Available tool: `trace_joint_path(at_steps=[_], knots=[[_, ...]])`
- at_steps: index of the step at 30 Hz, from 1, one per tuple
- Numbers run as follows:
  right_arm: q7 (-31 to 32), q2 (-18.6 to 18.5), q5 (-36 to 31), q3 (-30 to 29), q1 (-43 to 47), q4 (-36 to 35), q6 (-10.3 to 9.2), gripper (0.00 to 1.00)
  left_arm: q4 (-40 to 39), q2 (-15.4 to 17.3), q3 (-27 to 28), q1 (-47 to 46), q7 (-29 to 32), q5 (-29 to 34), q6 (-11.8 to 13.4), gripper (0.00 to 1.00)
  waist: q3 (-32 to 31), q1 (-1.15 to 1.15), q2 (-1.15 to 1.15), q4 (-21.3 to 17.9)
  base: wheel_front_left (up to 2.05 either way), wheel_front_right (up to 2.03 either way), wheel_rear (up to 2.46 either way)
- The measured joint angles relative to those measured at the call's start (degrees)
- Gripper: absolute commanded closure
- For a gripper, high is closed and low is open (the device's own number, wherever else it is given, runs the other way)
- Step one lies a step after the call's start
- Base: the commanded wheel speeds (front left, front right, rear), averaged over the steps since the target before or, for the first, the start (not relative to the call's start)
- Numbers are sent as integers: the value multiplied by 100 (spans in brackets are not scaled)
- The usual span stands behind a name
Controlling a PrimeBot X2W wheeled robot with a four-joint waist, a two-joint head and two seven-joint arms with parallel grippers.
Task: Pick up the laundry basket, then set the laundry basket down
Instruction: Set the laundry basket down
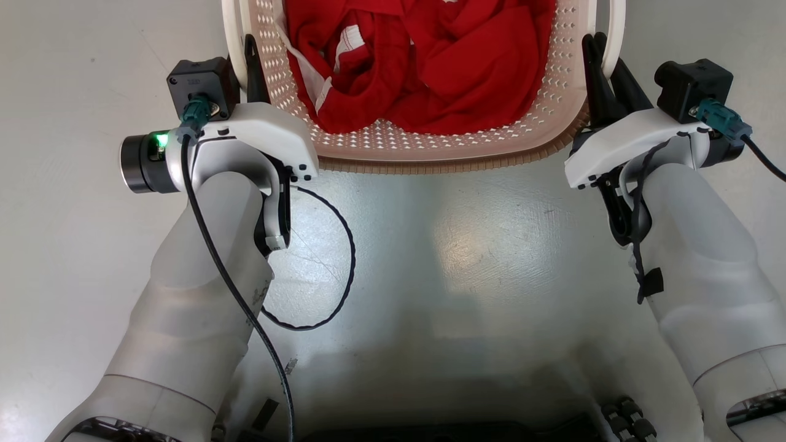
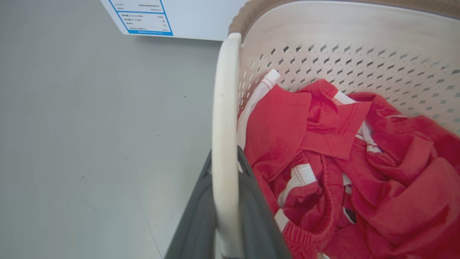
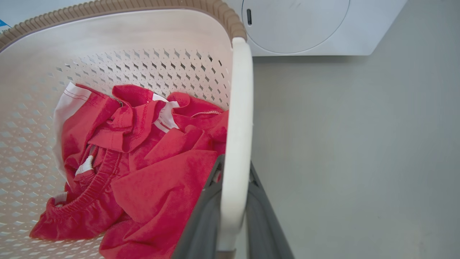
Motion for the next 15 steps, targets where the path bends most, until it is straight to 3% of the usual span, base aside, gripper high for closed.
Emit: trace_joint_path(at_steps=[15], knots=[[0, 0, 51, 56, 3, 22, 0, 100, 56, 1, 3, -2, -1, 0, -16, 100, -14, 0, 0, -18, 0, 0, 0]])
